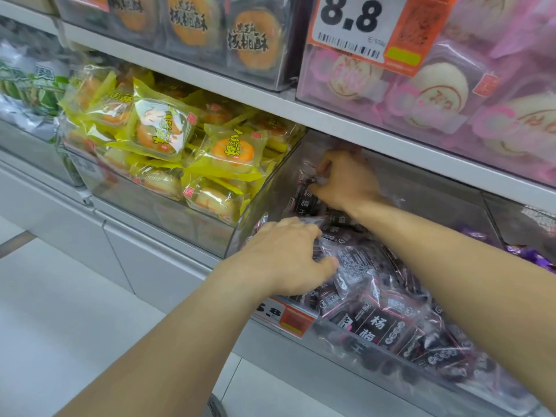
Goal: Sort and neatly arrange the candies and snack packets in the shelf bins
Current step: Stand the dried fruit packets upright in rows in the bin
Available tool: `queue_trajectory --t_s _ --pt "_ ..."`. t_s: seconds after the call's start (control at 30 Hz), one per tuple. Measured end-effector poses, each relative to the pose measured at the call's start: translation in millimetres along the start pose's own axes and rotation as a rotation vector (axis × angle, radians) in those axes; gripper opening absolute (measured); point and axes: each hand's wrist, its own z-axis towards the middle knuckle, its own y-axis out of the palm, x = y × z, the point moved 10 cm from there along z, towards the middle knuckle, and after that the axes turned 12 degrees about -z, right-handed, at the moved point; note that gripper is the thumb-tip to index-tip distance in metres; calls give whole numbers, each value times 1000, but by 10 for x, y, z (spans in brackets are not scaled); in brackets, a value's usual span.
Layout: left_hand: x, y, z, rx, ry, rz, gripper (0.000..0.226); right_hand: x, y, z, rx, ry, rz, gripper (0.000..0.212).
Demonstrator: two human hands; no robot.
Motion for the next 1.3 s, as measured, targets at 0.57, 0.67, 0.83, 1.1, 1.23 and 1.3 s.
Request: queue_trajectory --t_s 0.57,0.67,0.83,1.1,1.23,1.3 --pt "16 29 -33 -31 16 26 68 102 85 111 -123 -7 -29 31" --pt "18 23 -24 -25 20 24 68 19 132 68 -99 -37 -58 32" --pt "-59 58 2 -33 -3 4 73 130 55 67 -108 -24 -29 42" --pt "-30 27 -2 -49 -10 1 69 324 -13 -486 -488 -105 45 26" --pt "62 -49 -31 -47 1 -5 60 286 254 -762 -633 -188 -214 59" --pt "73 -83 -55 -43 -3 -32 55 263 273 -801 -642 -172 -272 59"
